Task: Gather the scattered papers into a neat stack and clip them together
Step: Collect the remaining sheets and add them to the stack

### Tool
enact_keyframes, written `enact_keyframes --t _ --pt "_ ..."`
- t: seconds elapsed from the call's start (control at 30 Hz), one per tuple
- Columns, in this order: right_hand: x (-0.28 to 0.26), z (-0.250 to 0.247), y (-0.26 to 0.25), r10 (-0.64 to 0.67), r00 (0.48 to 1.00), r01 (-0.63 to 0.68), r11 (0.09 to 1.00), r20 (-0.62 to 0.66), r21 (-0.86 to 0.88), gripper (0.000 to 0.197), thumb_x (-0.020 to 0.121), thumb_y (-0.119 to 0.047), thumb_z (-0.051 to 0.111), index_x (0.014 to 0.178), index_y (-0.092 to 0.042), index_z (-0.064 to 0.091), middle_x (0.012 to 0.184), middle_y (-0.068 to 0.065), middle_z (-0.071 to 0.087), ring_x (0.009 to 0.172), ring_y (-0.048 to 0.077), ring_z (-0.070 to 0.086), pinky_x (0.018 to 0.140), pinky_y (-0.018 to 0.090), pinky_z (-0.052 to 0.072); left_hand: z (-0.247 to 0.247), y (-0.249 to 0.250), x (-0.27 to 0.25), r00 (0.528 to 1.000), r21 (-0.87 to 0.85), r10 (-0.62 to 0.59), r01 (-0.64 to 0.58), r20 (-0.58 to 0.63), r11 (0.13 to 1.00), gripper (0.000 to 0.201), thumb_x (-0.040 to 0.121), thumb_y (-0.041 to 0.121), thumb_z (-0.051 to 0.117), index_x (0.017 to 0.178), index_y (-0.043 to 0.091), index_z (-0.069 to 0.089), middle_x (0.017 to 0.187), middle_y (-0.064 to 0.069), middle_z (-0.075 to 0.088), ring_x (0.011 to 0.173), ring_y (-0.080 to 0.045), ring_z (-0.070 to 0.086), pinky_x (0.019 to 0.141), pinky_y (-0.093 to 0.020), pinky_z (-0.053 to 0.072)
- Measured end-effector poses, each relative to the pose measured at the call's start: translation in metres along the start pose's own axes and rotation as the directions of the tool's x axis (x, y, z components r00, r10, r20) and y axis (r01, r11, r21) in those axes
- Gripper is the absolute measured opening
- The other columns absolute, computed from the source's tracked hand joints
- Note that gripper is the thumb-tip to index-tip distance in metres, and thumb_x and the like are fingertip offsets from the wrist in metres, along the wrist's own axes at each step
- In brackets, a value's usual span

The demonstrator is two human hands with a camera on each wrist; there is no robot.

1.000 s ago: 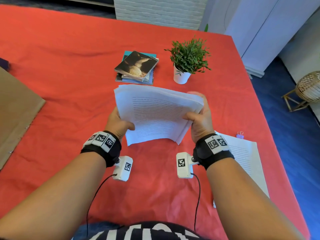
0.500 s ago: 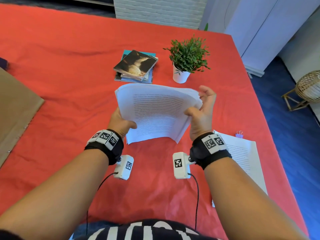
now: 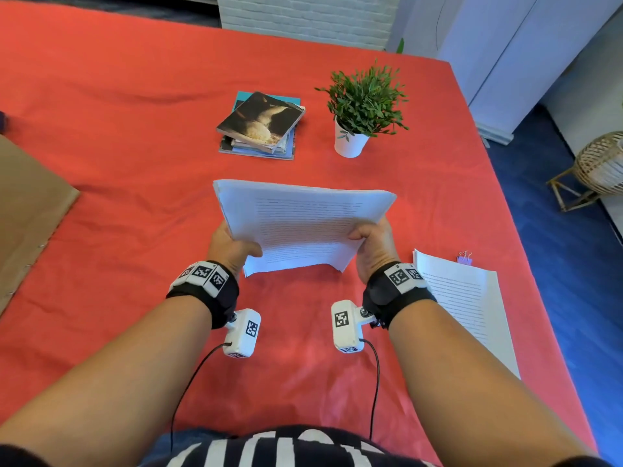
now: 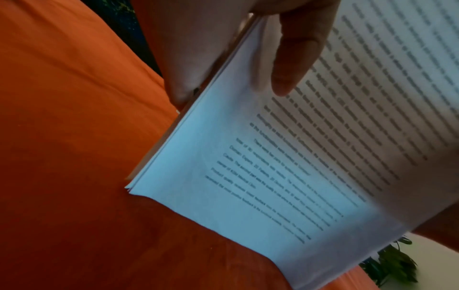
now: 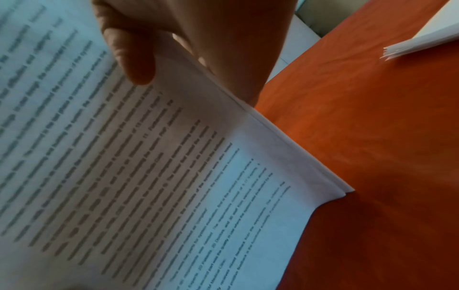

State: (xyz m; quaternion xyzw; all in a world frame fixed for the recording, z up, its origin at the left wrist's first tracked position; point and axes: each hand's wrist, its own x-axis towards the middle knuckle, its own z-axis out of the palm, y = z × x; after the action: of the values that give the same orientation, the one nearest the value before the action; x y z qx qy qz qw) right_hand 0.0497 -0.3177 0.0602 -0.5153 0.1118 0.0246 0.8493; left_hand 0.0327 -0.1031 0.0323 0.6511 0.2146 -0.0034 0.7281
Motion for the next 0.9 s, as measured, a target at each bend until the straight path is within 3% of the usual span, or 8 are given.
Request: enact_keyframes --t 0.17,0.3,0.37,0.43,0.5,0.63,0.8,0.9 --pt "0.003 -0.002 0.01 0.032 0.999 -0.031 0.996 0.018 -0.078 0.054 0.046 0.009 0.038 0.089 -0.014 0.061 0.072 0.001 0.058 0.067 0.016 0.055 0.058 0.023 0.045 0.005 -0.003 -0.001 1.0 0.068 -0.024 0.023 0.016 0.997 0.056 0.042 -0.012 0.056 0.095 0.005 0.059 0.084 -0.008 0.063 0.085 -0.028 0.059 0.069 -0.034 0.048" --pt "0.002 0.0 0.014 0.02 0.999 -0.027 0.985 -0.042 -0.17 0.041 0.048 0.007 0.042 0.071 -0.02 0.062 0.067 -0.002 0.054 0.066 0.016 0.05 0.059 0.025 0.041 0.013 -0.007 -0.004 1.0 0.166 0.017 -0.02 0.025 0.986 0.029 0.078 -0.006 0.066 0.085 0.022 0.061 0.101 -0.01 0.064 0.097 -0.025 0.06 0.089 -0.038 0.047" --pt "0.006 -0.008 0.016 -0.008 0.999 -0.008 0.947 -0.047 -0.32 0.043 0.05 0.003 0.046 0.083 -0.019 0.062 0.075 0.0 0.057 0.072 0.015 0.051 0.063 0.027 0.041 0.018 -0.006 -0.007 0.997 0.215 0.08 -0.081 0.013 0.973 0.018 0.086 0.003 0.062 0.094 0.019 0.063 0.102 -0.006 0.064 0.095 -0.022 0.06 0.089 -0.036 0.047" --pt "0.01 -0.028 0.017 -0.066 0.995 0.014 0.833 -0.074 -0.552 0.057 0.055 -0.005 0.051 0.111 -0.014 0.061 0.105 0.008 0.063 0.093 0.018 0.058 0.08 0.031 0.048 0.023 -0.003 -0.01 0.995 0.245 0.101 -0.093 -0.019 0.965 0.024 0.088 0.006 0.059 0.112 0.012 0.062 0.104 -0.004 0.064 0.093 -0.019 0.059 0.084 -0.03 0.045" --pt "0.011 -0.062 0.014 -0.135 0.974 -0.06 0.617 -0.18 -0.784 0.062 0.065 -0.013 0.054 0.127 -0.014 0.055 0.126 0.011 0.056 0.114 0.023 0.055 0.097 0.038 0.047 0.029 -0.002 -0.014 0.994 0.301 0.098 -0.078 -0.052 0.95 0.031 0.089 0.007 0.058 0.12 0.007 0.059 0.106 -0.002 0.063 0.093 -0.018 0.058 0.083 -0.025 0.042" --pt "-0.009 -0.149 -0.001 -0.201 0.805 -0.516 0.227 -0.558 -0.826 0.049 0.086 -0.018 0.05 0.135 -0.025 0.047 0.141 0.01 0.041 0.128 0.033 0.04 0.104 0.048 0.033 0.038 -0.013 -0.026 0.999 0.395 0.04 -0.035 -0.004 0.918 0.037 0.087 0.004 0.059 0.123 0.005 0.056 0.115 -0.009 0.064 0.094 -0.018 0.057 0.085 -0.025 0.042" --pt "-0.045 -0.233 -0.009 -0.154 0.596 -0.771 0.162 -0.788 -0.615 0.061 0.083 -0.012 0.052 0.142 -0.018 0.035 0.145 0.016 0.029 0.132 0.039 0.03 0.109 0.05 0.029 0.053 -0.039 -0.042 0.99 0.534 -0.115 0.056 0.078 0.843 0.039 0.086 0.01 0.063 0.124 0.008 0.056 0.125 -0.011 0.064 0.11 -0.027 0.061 0.09 -0.029 0.045" --pt "-0.056 -0.259 -0.01 -0.076 0.524 -0.838 0.136 -0.849 -0.529 0.059 0.084 -0.02 0.057 0.137 -0.009 0.034 0.142 0.021 0.033 0.132 0.041 0.031 0.109 0.052 0.027 0.065 -0.048 -0.055 0.976 0.582 -0.171 0.064 0.132 0.811 0.041 0.086 0.008 0.063 0.125 0.007 0.055 0.126 -0.012 0.062 0.116 -0.03 0.059 0.09 -0.027 0.041"
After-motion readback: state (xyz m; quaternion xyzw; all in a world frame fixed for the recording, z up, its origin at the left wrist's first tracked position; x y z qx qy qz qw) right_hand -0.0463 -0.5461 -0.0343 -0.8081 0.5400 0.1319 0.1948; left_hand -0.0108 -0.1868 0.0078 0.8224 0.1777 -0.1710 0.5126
